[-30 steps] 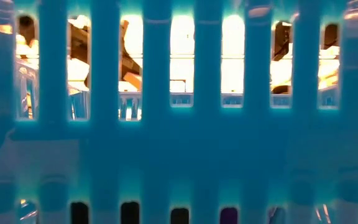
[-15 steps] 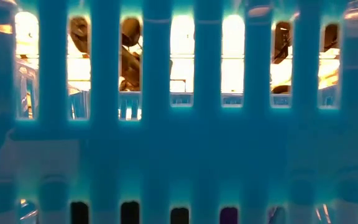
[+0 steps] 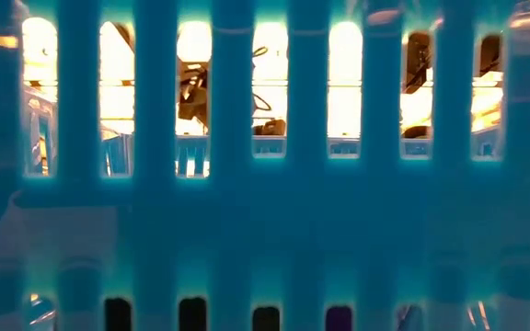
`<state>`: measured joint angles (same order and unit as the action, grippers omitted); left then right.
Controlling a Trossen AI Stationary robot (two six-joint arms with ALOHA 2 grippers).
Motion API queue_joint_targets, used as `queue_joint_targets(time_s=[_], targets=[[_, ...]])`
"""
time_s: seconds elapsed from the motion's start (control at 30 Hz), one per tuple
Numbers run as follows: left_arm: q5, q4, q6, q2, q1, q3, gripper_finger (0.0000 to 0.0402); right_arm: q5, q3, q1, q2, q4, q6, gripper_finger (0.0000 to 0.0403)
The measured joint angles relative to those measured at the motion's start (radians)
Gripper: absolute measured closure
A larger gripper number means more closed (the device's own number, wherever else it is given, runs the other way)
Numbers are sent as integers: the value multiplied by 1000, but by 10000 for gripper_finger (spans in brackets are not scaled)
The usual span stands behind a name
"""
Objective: Pick & Place Office items
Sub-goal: Put the blue charger adapter into the top blue bin
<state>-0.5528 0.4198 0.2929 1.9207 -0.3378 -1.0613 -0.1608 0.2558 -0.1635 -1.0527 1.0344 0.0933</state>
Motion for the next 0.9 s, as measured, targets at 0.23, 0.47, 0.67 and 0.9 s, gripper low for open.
queue_joint_targets(time_s=[0.23,0.47,0.67,0.9], targets=[[-107,-5,32,14,-3,-3,283,0,0,0,0,-15,-1,188],[-94,-22,57,13,-5,-3,258,0,0,0,0,-20,-8,188],[-59,-34,62,13,-4,-3,267,0,0,0,0,-19,-8,188],[-49,-35,70,13,-4,-3,236,0,0,0,0,-19,-8,188]])
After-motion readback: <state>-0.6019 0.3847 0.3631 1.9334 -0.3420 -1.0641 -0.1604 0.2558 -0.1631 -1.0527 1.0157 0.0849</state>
